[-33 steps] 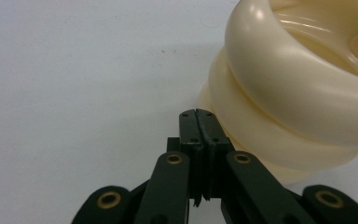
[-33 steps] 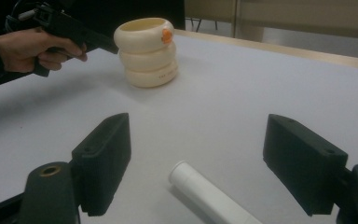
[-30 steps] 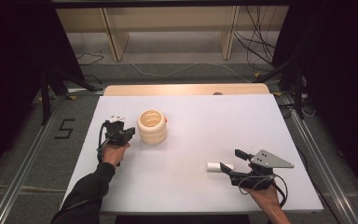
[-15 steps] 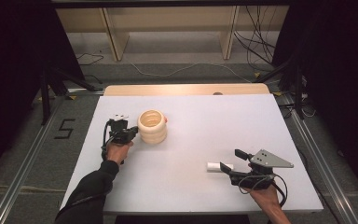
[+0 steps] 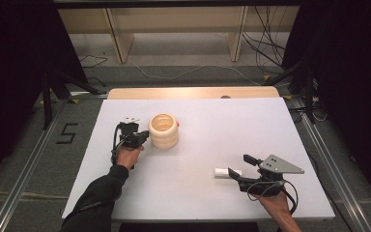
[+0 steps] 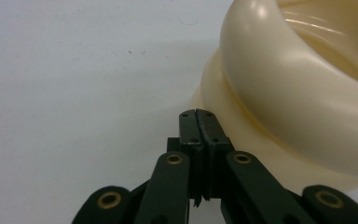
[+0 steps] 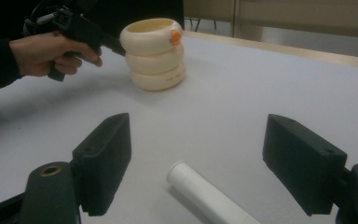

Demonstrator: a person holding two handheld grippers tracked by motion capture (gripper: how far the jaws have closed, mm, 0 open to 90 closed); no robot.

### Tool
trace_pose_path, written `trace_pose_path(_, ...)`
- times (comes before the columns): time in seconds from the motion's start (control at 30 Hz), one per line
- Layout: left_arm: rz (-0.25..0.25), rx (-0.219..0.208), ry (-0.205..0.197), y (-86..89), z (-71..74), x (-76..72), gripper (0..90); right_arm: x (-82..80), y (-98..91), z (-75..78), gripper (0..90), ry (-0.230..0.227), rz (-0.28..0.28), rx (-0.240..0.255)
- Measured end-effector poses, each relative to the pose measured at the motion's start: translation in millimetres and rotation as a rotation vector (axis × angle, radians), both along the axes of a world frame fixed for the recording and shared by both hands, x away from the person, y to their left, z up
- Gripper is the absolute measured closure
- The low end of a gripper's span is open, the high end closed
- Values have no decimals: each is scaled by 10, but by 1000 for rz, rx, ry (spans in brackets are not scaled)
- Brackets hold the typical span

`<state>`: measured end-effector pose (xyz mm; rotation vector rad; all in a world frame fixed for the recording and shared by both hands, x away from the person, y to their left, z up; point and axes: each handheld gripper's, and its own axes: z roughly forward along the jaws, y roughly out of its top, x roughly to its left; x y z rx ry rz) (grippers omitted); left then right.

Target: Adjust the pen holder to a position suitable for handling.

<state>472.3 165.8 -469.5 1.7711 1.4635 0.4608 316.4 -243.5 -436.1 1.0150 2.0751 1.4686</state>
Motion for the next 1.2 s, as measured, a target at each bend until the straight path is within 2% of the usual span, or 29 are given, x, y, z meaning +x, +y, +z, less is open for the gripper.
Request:
trace_pose_path(0.2, -21, -26, 17, -125, -3, 6, 893, 14, -6, -12, 242, 4, -3, 3)
trace_pose_path(0.53, -70, -28, 29, -358, -29, 24, 893, 10, -10, -7, 242, 4, -1, 0)
trace_pose_path(1.2, -120, -37, 20, -650, -41, 53, 892, 19, -16, -14, 243, 6, 7, -4)
